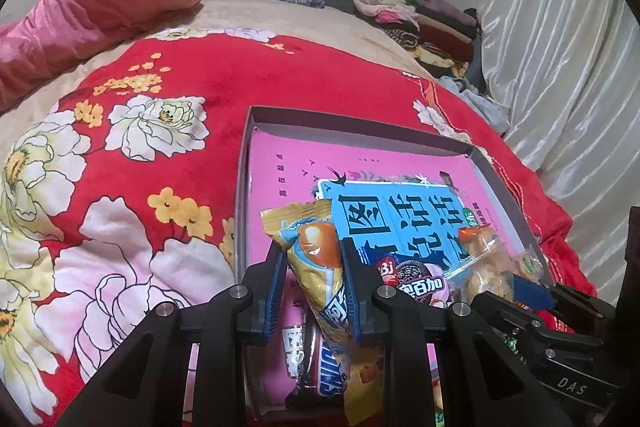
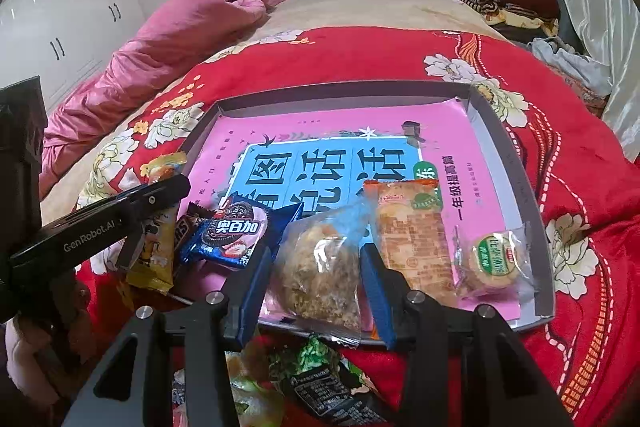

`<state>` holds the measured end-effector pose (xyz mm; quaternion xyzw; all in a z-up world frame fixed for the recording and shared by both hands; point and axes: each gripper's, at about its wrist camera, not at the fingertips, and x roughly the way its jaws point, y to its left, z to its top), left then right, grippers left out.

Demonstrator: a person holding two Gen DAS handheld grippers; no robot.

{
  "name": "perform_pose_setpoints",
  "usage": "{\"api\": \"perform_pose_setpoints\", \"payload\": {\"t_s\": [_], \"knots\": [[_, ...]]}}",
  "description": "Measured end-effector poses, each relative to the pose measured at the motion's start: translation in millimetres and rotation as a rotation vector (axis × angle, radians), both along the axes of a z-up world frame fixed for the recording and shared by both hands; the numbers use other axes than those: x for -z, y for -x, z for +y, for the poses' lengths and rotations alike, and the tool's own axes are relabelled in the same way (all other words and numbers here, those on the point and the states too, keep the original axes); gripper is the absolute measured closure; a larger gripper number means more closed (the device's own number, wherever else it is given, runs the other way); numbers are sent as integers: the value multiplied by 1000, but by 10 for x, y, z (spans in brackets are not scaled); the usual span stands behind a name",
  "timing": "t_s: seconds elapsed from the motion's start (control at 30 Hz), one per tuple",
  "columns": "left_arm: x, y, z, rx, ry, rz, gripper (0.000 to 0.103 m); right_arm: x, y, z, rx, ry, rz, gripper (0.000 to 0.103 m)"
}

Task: Organize snacks
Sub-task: 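Open the right gripper to drop the clear bag while the left gripper releases the wafer bar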

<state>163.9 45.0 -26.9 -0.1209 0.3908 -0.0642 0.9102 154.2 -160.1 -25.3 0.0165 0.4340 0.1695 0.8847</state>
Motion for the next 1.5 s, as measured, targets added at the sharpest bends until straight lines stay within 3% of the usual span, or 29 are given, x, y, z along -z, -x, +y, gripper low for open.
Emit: {"api": "perform_pose_setpoints", "payload": {"t_s": [0.37, 0.53, 0.87, 1.13, 1.5], "knots": [[29, -21, -40, 19, -16, 39, 73, -35, 49, -51, 16, 4, -2, 56], [35, -37, -32, 25, -8, 62, 65, -57, 74, -67, 20, 6, -7, 54], [24, -37, -45, 35, -19, 78, 60, -105, 84, -158, 44, -15, -8, 48], [0, -12, -81, 51, -29, 80, 50, -146, 112, -229, 64, -15, -12, 48], [-20, -8, -56, 47, -22, 91, 45, -176, 141, -228, 61, -9, -14, 46]]}}
